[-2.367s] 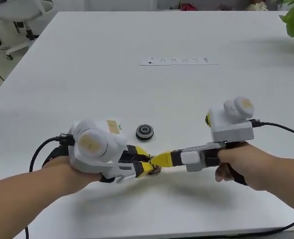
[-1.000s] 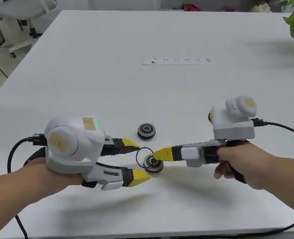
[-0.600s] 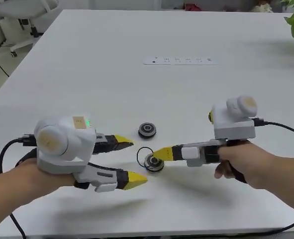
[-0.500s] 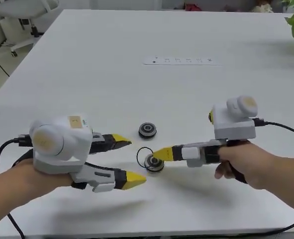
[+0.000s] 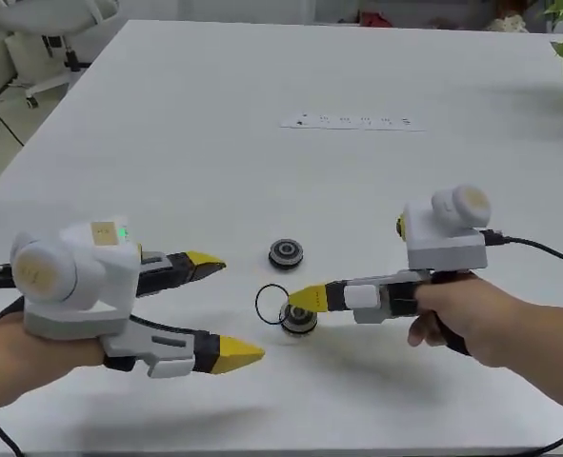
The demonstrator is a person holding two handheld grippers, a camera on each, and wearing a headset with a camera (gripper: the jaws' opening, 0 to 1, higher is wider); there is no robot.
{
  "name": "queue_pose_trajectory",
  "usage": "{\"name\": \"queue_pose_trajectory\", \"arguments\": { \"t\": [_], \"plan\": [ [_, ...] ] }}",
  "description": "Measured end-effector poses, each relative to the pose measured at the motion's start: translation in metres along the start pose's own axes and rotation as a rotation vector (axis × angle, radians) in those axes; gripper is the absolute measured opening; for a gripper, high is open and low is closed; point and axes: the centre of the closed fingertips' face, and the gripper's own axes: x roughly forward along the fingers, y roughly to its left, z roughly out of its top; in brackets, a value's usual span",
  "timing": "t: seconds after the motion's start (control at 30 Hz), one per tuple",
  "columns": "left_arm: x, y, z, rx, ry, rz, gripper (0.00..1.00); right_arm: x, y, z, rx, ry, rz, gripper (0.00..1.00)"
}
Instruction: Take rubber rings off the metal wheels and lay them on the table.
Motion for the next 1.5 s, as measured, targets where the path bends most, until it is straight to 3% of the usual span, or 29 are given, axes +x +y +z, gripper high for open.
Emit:
{"name": "queue_pose_trajectory", "arguments": {
  "t": [0.27,0.4,0.97,1.5],
  "plan": [
    [-0.012,0.005,0.001,-0.019,-0.014,0.023,0.78,0.011,0.007,-0.001,-0.012,0.016,0.019,0.0],
    [-0.016,0.004,-0.003,-0.016,-0.001,0.024,0.79,0.018,0.011,-0.002,-0.021,0.026,0.027,0.0],
    [-0.03,0.007,-0.012,-0.039,0.008,0.052,0.81,0.041,0.012,-0.014,-0.087,0.084,0.016,0.0],
    [-0.028,0.001,-0.017,-0.04,0.028,0.034,0.82,0.049,0.002,-0.022,-0.248,0.125,-0.063,0.0]
  ]
}}
